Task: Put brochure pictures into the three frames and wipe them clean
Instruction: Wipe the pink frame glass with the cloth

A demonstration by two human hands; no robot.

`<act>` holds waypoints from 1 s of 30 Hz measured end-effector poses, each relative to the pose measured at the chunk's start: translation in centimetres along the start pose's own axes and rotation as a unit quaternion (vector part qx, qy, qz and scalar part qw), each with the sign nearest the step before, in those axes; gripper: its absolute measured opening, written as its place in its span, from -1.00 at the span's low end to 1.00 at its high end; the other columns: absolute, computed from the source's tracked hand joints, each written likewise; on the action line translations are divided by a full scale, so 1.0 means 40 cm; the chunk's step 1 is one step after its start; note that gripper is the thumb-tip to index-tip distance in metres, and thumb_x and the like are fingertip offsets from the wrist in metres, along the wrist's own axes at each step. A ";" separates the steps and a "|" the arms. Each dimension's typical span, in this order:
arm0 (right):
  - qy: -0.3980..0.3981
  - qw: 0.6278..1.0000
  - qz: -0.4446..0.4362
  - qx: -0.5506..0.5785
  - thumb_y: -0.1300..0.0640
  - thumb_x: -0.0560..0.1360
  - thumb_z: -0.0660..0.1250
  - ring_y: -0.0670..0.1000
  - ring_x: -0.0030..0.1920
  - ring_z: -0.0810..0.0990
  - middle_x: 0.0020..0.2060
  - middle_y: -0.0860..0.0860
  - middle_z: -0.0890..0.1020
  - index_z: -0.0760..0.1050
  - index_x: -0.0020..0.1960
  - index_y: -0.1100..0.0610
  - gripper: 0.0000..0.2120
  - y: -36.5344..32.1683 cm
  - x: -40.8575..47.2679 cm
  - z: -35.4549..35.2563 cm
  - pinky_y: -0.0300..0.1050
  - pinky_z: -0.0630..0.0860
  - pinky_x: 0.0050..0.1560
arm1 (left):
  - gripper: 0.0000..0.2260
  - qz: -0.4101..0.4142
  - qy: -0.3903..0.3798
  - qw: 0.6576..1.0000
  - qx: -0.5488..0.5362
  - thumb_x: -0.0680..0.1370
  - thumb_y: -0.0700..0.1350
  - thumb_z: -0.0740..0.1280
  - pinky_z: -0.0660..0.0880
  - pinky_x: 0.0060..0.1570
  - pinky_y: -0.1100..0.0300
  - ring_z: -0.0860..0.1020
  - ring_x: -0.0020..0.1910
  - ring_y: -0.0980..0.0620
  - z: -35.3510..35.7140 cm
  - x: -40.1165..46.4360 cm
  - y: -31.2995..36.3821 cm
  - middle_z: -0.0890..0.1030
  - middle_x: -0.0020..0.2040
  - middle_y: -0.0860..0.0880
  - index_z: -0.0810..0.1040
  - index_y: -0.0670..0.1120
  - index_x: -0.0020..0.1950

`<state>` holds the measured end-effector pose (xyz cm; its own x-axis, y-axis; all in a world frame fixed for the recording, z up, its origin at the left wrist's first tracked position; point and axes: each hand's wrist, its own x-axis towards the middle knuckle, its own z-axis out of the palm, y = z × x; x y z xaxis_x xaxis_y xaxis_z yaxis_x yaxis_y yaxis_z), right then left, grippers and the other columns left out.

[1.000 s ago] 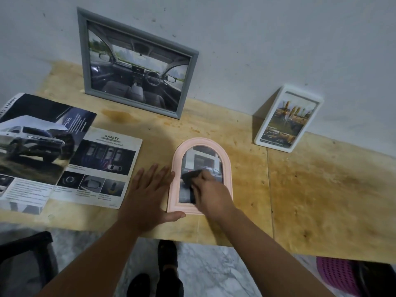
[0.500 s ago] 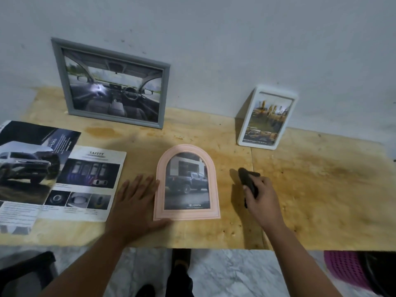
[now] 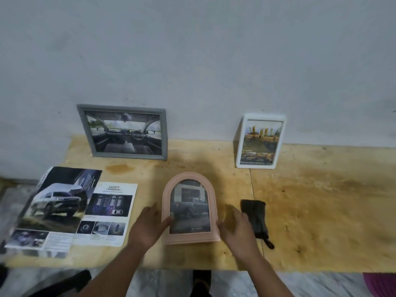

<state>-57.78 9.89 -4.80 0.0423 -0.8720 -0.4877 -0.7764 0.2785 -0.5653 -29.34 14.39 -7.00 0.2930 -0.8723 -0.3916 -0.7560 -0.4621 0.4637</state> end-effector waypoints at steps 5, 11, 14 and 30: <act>-0.139 0.959 0.127 0.214 -0.08 0.56 0.41 0.02 0.13 0.58 0.17 -0.01 0.59 0.44 0.39 0.06 -0.53 -0.076 0.071 0.030 -0.04 0.58 0.12 | -0.46 -0.112 -0.016 0.981 -0.159 0.37 0.51 0.39 0.64 -0.17 0.03 0.67 -0.27 0.01 0.087 0.028 -0.017 0.65 -0.15 -0.15 0.68 0.07 -0.04; -0.197 0.955 0.097 0.198 0.10 0.61 0.37 -0.17 -0.10 0.60 -0.05 -0.11 0.65 0.57 0.07 -0.04 -0.93 -0.100 0.097 -0.011 -0.35 0.51 -0.24 | -0.43 -0.163 0.003 0.975 -0.153 0.25 0.62 0.31 0.66 -0.03 -0.02 0.65 -0.18 -0.04 0.132 0.042 -0.015 0.62 -0.11 -0.04 0.63 0.27 0.03; -0.198 0.956 0.076 0.201 0.12 0.61 0.37 -0.22 -0.13 0.57 -0.10 -0.19 0.59 0.50 0.00 -0.08 -0.90 -0.106 0.099 -0.018 -0.41 0.48 -0.31 | -0.38 -0.167 -0.002 0.972 -0.163 0.22 0.63 0.30 0.64 0.05 -0.03 0.65 -0.14 -0.04 0.099 0.037 0.021 0.63 -0.07 -0.01 0.65 0.24 0.04; 0.063 0.973 -0.076 0.208 -0.09 0.55 0.43 0.00 0.17 0.59 0.26 0.00 0.60 0.43 0.46 0.04 -0.47 -0.280 0.366 -0.171 -0.18 0.56 0.01 | -0.51 -0.015 0.046 0.935 -0.351 0.50 0.21 0.49 0.55 0.29 -0.10 0.57 0.25 -0.01 -0.170 0.249 0.326 0.61 0.23 0.08 0.50 0.13 0.38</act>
<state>-52.74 -8.74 -1.06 0.0383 -0.9512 -0.3061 -0.4437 0.2583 -0.8581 -32.32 -1.41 0.54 0.3818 -0.8526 -0.3568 -0.1851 -0.4487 0.8743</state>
